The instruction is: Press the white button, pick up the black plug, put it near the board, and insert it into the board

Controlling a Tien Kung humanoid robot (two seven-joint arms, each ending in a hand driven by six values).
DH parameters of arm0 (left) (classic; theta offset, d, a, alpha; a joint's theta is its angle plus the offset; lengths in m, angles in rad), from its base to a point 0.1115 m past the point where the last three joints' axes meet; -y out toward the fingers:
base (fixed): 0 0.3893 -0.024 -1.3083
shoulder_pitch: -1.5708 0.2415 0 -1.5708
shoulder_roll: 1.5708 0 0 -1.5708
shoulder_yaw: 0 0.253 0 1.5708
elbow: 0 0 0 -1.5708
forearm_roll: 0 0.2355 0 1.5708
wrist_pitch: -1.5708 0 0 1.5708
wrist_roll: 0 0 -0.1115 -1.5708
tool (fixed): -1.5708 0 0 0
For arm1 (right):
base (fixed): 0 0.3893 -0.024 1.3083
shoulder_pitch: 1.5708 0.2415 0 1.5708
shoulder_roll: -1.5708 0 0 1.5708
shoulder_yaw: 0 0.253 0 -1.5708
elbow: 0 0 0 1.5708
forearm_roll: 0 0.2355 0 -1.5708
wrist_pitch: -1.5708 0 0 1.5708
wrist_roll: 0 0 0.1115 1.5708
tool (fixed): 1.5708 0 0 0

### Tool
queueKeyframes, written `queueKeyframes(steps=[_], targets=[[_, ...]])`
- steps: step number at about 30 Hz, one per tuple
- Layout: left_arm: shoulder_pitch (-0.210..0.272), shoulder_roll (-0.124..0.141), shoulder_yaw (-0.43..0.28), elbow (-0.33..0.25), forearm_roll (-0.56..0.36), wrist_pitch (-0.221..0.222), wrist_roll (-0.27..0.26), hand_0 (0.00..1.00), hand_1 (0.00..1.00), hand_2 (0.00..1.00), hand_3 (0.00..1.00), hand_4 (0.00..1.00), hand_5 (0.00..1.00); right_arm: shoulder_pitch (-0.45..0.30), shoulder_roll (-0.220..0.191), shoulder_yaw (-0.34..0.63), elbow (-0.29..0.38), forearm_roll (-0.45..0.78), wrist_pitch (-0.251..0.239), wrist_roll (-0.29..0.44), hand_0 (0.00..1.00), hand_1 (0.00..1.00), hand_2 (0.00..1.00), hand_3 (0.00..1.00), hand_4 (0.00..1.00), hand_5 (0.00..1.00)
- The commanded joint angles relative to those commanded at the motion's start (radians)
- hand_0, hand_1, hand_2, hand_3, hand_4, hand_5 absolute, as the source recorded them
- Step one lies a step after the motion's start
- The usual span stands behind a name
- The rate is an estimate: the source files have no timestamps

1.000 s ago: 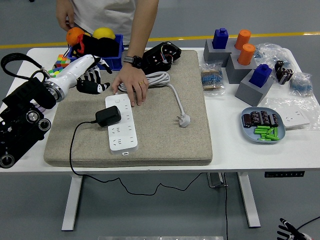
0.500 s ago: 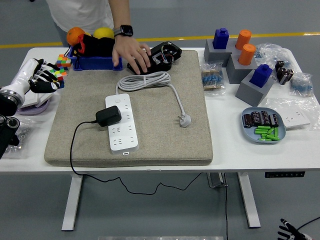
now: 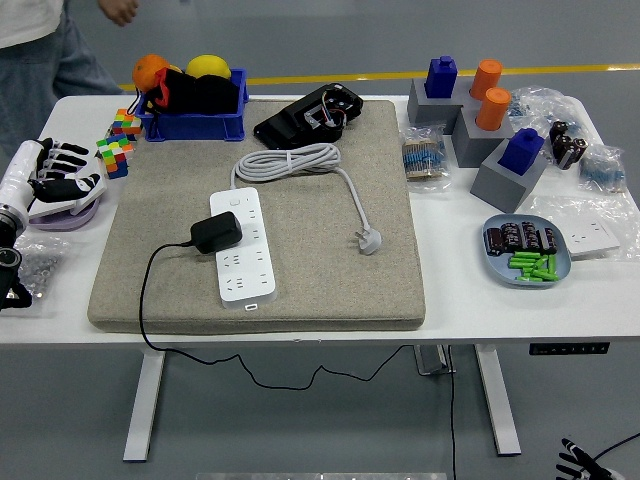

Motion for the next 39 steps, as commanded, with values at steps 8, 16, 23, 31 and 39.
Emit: queueKeyframes(steps=[8,16,23,31,39], targets=[[0.018,-0.01,-0.007,-0.004,0.0,-0.004,0.006,0.731,0.709,0.64,0.612,0.754,0.002,0.001,-0.003,-0.008,0.0,0.004,-0.002,0.0,0.803,0.706,0.687,0.65,0.758,0.569],[0.046,-0.014,-0.007,-0.024,-0.002,-0.01,0.009,0.735,0.711,0.646,0.614,0.753,0.002,0.001,-0.001,-0.01,0.0,0.005,-0.001,-0.002,0.804,0.706,0.687,0.649,0.757,0.569],[0.067,-0.014,-0.01,-0.04,-0.006,-0.013,0.013,0.738,0.713,0.647,0.614,0.75,0.002,-0.004,0.0,-0.012,0.0,0.008,0.0,-0.002,0.804,0.706,0.687,0.65,0.757,0.57],[0.084,-0.021,-0.017,-0.054,-0.012,-0.017,0.013,0.738,0.715,0.648,0.614,0.749,0.002,-0.007,0.002,-0.006,0.0,0.006,0.0,0.0,0.803,0.706,0.686,0.65,0.757,0.571],[0.101,-0.032,-0.027,-0.07,-0.014,-0.019,0.012,0.741,0.715,0.648,0.613,0.745,0.002,-0.011,0.005,0.0,0.0,0.006,0.002,0.0,0.803,0.706,0.687,0.651,0.757,0.571]])
